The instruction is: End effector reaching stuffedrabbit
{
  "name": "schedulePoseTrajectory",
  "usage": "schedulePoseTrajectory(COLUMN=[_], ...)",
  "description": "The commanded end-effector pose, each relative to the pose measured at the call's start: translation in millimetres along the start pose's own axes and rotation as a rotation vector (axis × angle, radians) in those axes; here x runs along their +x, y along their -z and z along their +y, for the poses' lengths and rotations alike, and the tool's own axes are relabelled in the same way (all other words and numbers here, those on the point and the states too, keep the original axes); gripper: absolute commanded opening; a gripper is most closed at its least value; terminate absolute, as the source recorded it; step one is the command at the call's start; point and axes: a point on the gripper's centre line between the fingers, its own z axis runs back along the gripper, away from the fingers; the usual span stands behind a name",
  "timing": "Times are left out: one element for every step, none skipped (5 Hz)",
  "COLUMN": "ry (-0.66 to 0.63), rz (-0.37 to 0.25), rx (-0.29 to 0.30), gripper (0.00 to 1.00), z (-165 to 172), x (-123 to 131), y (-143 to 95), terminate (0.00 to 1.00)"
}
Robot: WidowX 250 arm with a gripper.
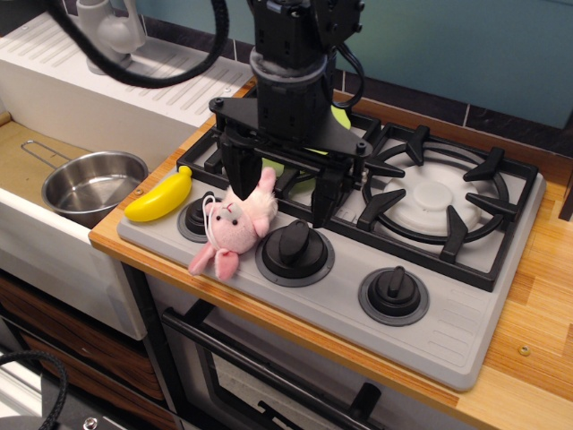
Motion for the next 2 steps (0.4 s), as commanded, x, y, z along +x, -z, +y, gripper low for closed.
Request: schedulePoseTrajectory(ry=[0.069, 0.069], rz=[-0.121, -0.139], rx=[-0.015, -0.022], gripper=[1.00, 1.00], z=[43.3, 47.2], x=[7.2, 5.3], y=[21.2, 31.7], terminate=[0.00, 0.00])
